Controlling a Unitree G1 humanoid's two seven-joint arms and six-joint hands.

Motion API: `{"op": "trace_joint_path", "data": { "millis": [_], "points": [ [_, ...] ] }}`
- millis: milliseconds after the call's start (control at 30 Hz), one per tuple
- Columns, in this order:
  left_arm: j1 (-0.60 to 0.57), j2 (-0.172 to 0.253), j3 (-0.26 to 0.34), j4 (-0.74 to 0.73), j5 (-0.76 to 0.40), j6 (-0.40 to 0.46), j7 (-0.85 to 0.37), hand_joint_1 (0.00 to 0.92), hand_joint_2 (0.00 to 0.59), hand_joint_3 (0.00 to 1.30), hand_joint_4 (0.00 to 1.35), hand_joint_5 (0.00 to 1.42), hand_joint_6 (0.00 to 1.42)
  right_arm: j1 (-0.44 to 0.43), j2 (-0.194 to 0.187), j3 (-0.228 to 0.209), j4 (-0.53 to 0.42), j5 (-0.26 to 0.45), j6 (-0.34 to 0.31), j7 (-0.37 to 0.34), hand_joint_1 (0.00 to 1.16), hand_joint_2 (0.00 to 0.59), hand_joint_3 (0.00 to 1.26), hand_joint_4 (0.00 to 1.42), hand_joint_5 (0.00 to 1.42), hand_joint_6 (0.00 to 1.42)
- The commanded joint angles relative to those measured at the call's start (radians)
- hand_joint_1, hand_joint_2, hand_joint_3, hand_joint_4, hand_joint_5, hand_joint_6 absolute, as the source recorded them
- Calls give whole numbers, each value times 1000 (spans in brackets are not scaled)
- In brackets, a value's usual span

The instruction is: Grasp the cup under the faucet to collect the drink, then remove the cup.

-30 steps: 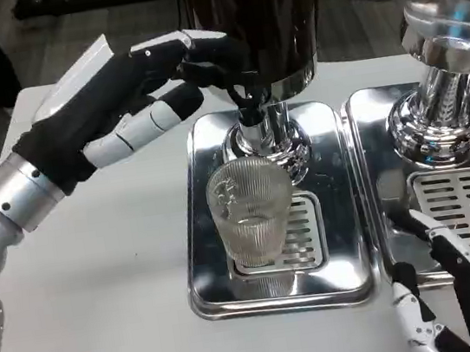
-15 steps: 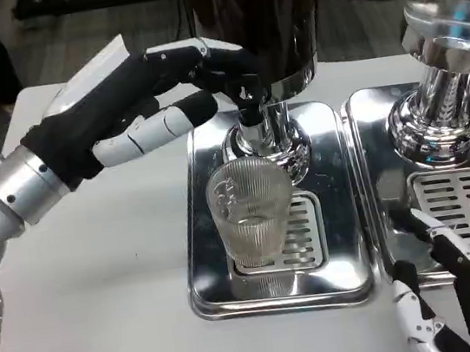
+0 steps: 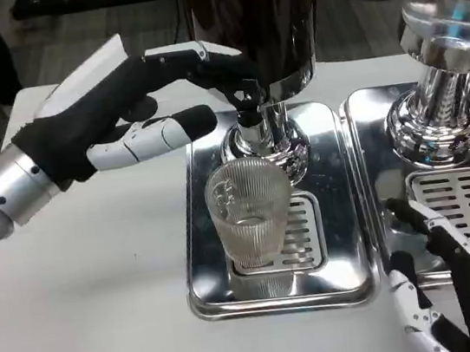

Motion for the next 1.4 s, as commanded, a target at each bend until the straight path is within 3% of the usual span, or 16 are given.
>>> {"op": "trace_joint_path", "data": {
  "millis": [33, 367, 700, 767, 967, 1200, 1400],
  "points": [
    [1, 19, 1, -15, 10, -19, -18, 0, 76, 375, 347, 357, 328, -26, 3, -5, 8, 26, -10, 14, 418, 517, 241, 224, 208, 267],
    [7, 17, -4, -15, -16, -20, -56, 0, 80, 376, 346, 355, 328, -107, 8, -31, 7, 110, 26, 99, 429, 480, 221, 195, 186, 267],
    [21, 23, -5, -42, -42, -17, -93, 0, 80, 376, 344, 354, 328, -153, 16, -30, -2, 127, 58, 160, 432, 440, 191, 157, 159, 255],
    [24, 26, -4, -45, -45, -19, -96, 0, 80, 376, 344, 354, 328, -163, 15, -27, -3, 126, 64, 175, 430, 361, 162, 121, 146, 235],
    [32, 31, -3, -51, -51, -18, -105, 0, 80, 376, 346, 354, 328, -226, -1, -19, 0, 143, 99, 262, 413, 261, 24, 14, 64, 159],
    [44, 36, 0, -54, -48, -16, -103, 0, 82, 376, 347, 354, 328, -313, -15, -4, 24, 175, 157, 369, 439, 227, 0, 0, 0, 92],
    [50, 34, 1, -59, -49, -10, -101, 0, 83, 376, 347, 354, 328, -345, -17, -5, 52, 228, 148, 399, 455, 216, 0, 0, 0, 75]
  ]
}}
